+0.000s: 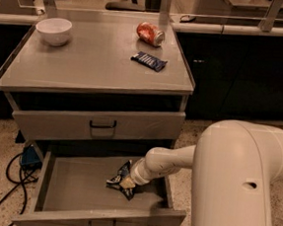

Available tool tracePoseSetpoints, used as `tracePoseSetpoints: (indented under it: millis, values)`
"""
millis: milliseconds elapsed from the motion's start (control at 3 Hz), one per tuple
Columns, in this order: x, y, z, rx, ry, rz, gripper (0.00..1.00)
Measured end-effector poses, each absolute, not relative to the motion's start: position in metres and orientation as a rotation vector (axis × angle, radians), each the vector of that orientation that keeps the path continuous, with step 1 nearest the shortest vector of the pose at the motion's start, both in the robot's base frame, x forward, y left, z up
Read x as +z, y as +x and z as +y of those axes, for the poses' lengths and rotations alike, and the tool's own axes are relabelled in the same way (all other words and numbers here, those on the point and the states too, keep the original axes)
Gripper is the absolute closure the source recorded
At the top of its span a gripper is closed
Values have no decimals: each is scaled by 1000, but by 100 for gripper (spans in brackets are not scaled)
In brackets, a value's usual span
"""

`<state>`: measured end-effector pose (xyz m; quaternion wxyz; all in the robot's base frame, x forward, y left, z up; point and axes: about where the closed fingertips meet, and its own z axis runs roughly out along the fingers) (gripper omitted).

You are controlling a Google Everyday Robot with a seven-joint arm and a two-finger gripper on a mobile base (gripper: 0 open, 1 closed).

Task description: Pick blue chip bag from middle drawer and place on counter

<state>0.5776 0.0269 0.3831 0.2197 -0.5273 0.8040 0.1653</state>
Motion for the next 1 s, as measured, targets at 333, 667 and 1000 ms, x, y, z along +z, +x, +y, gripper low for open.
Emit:
tracePoseSetpoints:
  millis: [333,667,1000]
  values:
    - [436,568,29,360,-1410,2223,100]
    - [494,580,21,218,-1277,2212,100]
    - [515,579,12,151,-1286,2183,100]
